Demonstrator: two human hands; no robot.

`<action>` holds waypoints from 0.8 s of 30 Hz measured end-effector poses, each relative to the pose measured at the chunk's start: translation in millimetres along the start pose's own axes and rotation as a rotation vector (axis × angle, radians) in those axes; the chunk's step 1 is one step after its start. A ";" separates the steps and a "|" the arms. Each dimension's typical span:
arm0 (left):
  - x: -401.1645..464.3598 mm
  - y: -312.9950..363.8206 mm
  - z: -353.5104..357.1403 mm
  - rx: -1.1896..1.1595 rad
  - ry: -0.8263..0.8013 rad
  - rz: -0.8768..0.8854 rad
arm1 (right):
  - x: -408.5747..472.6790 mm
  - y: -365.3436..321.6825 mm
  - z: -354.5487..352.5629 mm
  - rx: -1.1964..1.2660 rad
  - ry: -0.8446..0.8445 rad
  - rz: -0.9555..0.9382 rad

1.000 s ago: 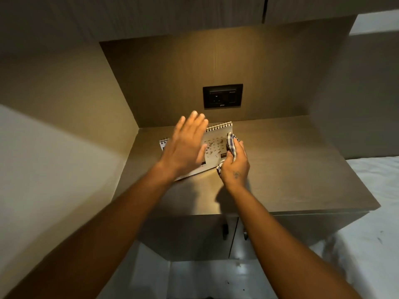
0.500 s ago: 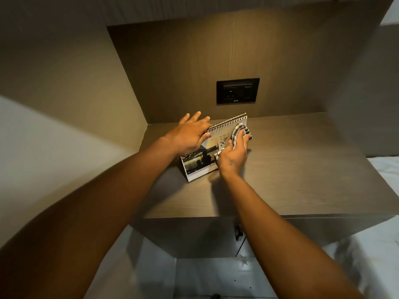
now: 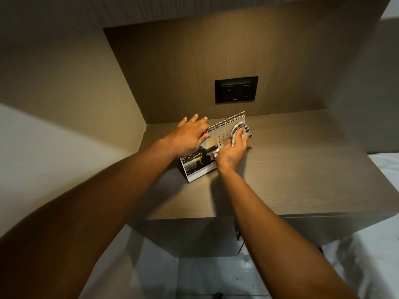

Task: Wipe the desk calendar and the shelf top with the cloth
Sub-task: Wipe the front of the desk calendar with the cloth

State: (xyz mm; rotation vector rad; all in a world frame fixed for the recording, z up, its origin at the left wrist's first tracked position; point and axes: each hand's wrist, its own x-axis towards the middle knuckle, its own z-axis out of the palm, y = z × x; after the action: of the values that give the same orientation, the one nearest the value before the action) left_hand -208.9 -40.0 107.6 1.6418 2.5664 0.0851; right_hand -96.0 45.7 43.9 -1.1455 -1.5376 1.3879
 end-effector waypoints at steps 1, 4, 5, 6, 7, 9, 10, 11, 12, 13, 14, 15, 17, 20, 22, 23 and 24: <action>-0.2 -0.1 -0.5 0.001 -0.003 0.000 | -16.2 2.9 7.1 0.009 -0.023 -0.012; -1.5 0.2 -2.5 -0.010 -0.015 -0.003 | -67.0 9.3 26.4 0.027 -0.081 -0.024; -1.9 0.8 -3.1 -0.013 -0.018 -0.005 | -74.4 9.8 28.6 0.038 -0.083 -0.021; -2.0 1.4 -3.7 -0.013 -0.021 -0.007 | -74.7 8.7 28.6 0.047 -0.080 -0.017; -2.3 2.2 -4.4 -0.009 -0.026 -0.010 | -68.6 7.5 26.4 0.049 -0.077 -0.013; -2.8 3.3 -5.4 -0.009 -0.033 -0.014 | -43.3 6.6 17.0 0.045 -0.040 0.010; -3.0 3.7 -5.6 -0.014 -0.033 -0.018 | -27.8 5.3 11.7 0.051 -0.013 0.024; -3.3 4.2 -5.6 -0.019 -0.030 -0.023 | -13.7 3.9 8.1 0.054 0.005 0.031; -3.7 4.8 -5.7 -0.022 -0.028 -0.028 | -4.1 2.1 6.0 0.044 0.013 0.034; -3.8 5.4 -6.1 -0.024 -0.028 -0.031 | -0.5 1.2 6.1 0.025 0.011 0.031; -4.1 5.8 -6.6 -0.026 -0.031 -0.033 | -3.2 1.3 8.3 0.013 0.001 0.030; -4.5 5.9 -6.8 -0.026 -0.034 -0.033 | -11.1 3.8 11.7 0.004 -0.009 0.026; -4.4 6.1 -6.9 -0.018 -0.039 -0.030 | -34.7 14.2 20.7 -0.029 -0.027 -0.001; -4.6 5.8 -5.8 -0.025 -0.044 -0.027 | -67.8 26.5 31.1 -0.033 -0.076 -0.005; -3.8 5.0 -5.6 -0.020 -0.044 -0.032 | -75.1 21.0 36.4 0.029 -0.101 -0.029; -3.7 4.9 -5.5 -0.018 -0.049 -0.035 | -74.9 16.4 38.5 0.061 -0.105 -0.040; -3.8 4.9 -5.6 -0.019 -0.053 -0.038 | -72.4 12.1 39.9 0.080 -0.099 -0.052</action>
State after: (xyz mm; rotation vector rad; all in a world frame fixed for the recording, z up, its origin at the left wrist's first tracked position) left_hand -203.5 -41.4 113.8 1.5662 2.5484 0.0627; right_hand -109.3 -35.4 29.3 -0.9955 -1.5548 1.4768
